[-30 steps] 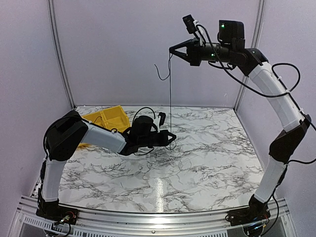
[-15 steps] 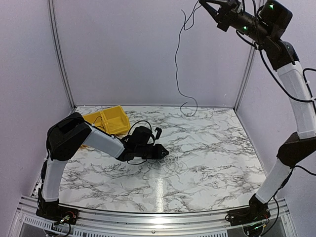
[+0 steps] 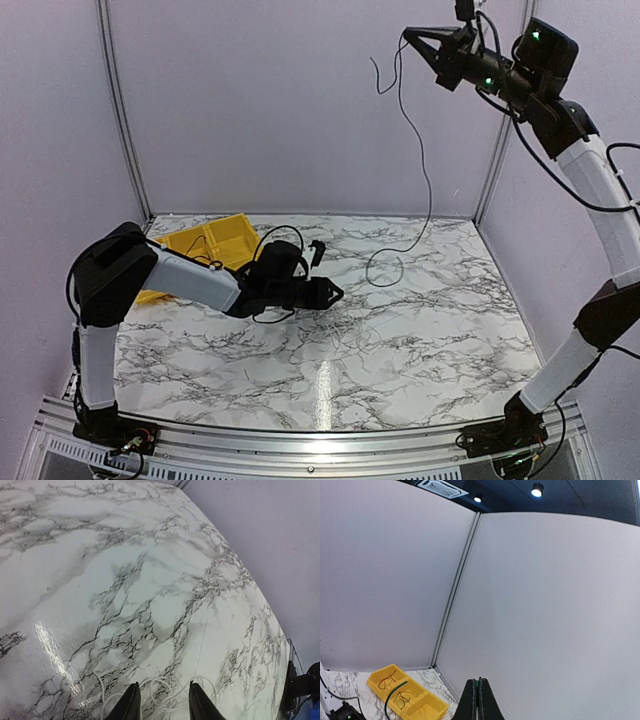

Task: Untangle the cables

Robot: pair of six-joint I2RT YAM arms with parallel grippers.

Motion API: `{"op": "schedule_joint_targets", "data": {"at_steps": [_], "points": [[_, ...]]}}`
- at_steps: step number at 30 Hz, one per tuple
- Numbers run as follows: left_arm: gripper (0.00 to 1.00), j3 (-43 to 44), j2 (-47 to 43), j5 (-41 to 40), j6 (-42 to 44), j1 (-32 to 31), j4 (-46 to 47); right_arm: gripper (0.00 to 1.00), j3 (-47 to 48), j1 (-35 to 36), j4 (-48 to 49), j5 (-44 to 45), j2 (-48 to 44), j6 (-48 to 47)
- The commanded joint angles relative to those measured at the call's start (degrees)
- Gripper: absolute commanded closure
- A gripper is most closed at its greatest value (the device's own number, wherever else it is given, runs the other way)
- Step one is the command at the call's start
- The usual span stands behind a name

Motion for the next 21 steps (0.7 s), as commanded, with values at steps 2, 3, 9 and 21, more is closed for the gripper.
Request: {"op": "schedule_joint_targets", "data": {"at_steps": [2,3,9,21], "points": [[0.63,-0.97,-10.10,-3.36,3.50,-0.22,0.32,1.00,-9.21,-0.56,2.66,1.41,-4.15,-1.49],[0.62,-1.47,-11.51,-4.06,3.90,-0.22,0.29,1.00,-10.92,-0.57,2.72,1.51,-4.70,-1.58],[0.57,-6.83,-20.93,-21.37,3.75,-0.14,-2.45,1.00,-18.31,-0.55,2.57,2.77,-5.88,-0.96],[0.54,-0.77,-21.67,-8.75,11.96,-0.35,-2.68,1.00,-23.44,0.85,0.83,0.60,-6.23,-1.43]]}}
